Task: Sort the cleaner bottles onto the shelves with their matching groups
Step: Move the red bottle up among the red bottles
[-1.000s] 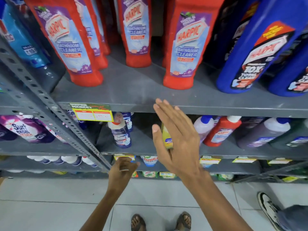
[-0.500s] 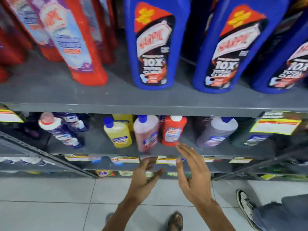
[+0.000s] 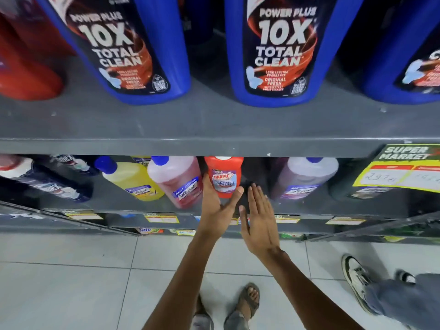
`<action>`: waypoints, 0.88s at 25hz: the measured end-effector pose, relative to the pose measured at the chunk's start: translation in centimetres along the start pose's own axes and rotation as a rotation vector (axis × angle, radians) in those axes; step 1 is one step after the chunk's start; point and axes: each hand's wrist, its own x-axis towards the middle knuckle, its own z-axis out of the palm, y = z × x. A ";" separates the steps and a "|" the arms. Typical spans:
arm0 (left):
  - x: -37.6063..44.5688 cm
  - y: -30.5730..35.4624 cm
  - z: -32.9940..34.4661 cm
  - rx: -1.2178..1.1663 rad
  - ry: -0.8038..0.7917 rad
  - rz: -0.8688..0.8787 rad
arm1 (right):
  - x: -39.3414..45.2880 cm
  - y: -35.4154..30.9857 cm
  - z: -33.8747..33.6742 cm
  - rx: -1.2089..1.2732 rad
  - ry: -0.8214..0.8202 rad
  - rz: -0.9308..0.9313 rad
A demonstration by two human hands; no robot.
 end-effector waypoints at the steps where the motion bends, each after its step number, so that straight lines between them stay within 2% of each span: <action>1: 0.5 0.0 0.2 -0.021 0.016 -0.005 | 0.0 0.3 0.5 -0.030 -0.003 -0.003; 6: 0.9 -0.8 0.6 -0.053 0.109 0.020 | 0.0 0.3 1.6 -0.119 0.009 0.013; 16: 0.8 -1.0 -0.6 0.002 0.018 -0.024 | -0.1 0.3 1.4 -0.105 -0.020 0.021; 22: -4.3 0.7 -4.5 -0.050 0.001 -0.023 | -1.0 0.5 -0.1 0.000 -0.031 -0.084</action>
